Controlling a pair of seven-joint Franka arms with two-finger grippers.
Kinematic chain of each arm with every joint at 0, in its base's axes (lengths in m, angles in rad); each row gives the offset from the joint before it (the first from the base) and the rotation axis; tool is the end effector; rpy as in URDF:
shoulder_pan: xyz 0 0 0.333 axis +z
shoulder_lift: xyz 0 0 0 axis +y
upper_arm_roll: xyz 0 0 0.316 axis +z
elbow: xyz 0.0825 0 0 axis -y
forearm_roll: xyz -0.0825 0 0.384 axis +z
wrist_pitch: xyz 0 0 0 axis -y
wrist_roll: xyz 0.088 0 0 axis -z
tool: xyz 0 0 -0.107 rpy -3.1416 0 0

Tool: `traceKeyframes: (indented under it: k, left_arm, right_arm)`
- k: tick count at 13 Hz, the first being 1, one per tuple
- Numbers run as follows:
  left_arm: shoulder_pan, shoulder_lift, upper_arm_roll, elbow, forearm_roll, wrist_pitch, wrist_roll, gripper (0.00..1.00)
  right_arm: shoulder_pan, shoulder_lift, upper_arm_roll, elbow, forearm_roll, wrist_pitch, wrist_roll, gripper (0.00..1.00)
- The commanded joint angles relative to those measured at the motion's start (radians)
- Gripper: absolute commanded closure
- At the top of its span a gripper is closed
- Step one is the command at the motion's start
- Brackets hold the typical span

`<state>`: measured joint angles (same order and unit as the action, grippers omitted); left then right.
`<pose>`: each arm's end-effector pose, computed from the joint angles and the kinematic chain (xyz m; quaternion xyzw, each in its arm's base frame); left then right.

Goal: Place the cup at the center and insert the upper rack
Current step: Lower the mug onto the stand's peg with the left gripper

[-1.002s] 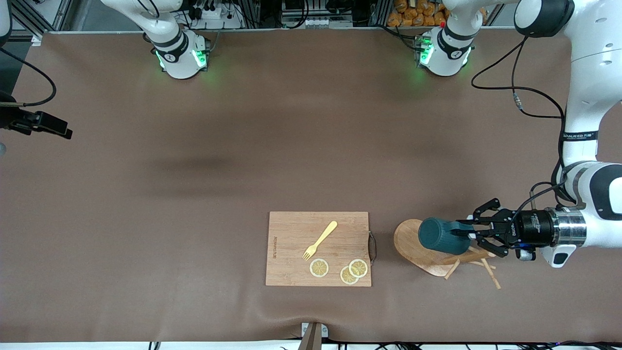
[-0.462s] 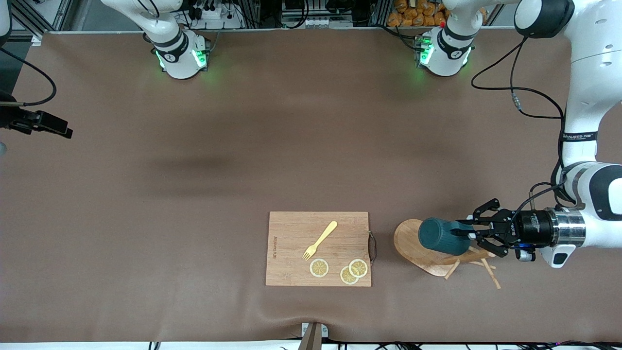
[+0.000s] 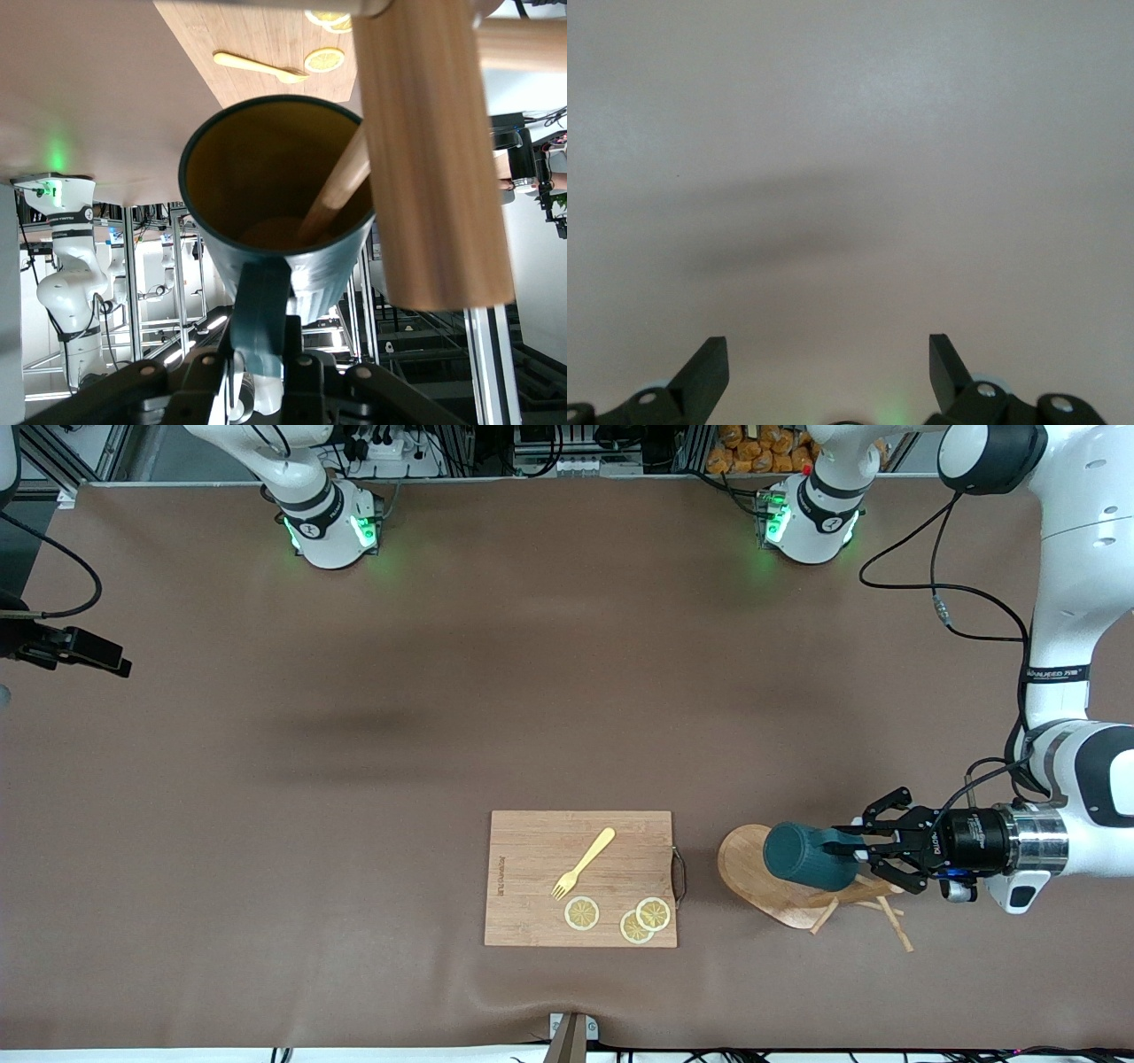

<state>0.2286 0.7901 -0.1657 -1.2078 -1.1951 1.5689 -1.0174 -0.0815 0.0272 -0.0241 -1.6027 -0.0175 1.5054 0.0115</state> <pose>0.7361 -0.0158 0.3573 0.5976 0.5043 -0.4228 0.4580 0.5500 -0.0601 0.5892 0.9963 -0.0584 -0.0626 0.0061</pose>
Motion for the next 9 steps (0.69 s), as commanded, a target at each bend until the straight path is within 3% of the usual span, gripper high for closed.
traceKeyframes:
  k: [1,9]
  left_arm:
    - [0.009,0.000,-0.002,0.004,-0.004,-0.016,0.019,1.00]
    - [0.012,0.001,0.000,0.004,0.037,-0.016,0.017,1.00]
  right_arm:
    - [0.003,-0.021,-0.002,-0.009,-0.001,-0.002,0.007,0.00]
    - [0.005,-0.023,0.000,-0.010,-0.001,-0.014,0.007,0.00]
